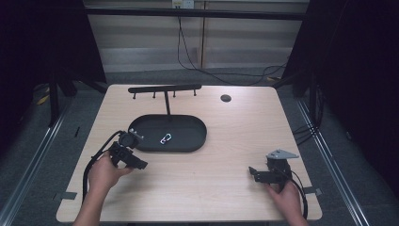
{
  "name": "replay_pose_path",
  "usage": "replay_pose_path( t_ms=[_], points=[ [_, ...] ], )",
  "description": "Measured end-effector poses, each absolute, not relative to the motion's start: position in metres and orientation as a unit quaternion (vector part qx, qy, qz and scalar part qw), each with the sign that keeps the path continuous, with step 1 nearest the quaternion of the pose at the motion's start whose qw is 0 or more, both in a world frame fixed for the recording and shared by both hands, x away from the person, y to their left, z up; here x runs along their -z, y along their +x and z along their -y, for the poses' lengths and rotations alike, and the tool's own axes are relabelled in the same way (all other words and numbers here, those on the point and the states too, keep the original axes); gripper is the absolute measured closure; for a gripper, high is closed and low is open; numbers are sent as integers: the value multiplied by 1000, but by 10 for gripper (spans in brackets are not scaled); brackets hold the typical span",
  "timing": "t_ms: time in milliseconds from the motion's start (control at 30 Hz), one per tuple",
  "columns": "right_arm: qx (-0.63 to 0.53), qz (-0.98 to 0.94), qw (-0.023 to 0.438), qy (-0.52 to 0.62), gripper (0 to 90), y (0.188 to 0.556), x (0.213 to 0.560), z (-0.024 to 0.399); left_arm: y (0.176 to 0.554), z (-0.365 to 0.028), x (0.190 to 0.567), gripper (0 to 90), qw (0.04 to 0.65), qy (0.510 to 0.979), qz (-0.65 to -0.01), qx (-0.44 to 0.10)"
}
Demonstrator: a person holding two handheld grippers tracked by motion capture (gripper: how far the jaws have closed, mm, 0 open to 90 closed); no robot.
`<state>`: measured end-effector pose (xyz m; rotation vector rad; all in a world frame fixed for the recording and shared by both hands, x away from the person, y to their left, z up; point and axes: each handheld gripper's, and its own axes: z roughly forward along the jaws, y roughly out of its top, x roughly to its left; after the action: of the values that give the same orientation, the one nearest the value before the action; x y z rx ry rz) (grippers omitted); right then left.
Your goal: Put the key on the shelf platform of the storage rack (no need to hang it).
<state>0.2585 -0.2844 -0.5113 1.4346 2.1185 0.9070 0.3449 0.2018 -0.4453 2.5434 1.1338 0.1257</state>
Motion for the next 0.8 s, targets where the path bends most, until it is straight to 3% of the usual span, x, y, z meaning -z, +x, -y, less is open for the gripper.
replay_pose_path(
  t_ms=[800],
  points=[
    [-326,-763,212,516,129,259,511,284,320,-204,474,228,180,900,-393,-52]
  ],
)
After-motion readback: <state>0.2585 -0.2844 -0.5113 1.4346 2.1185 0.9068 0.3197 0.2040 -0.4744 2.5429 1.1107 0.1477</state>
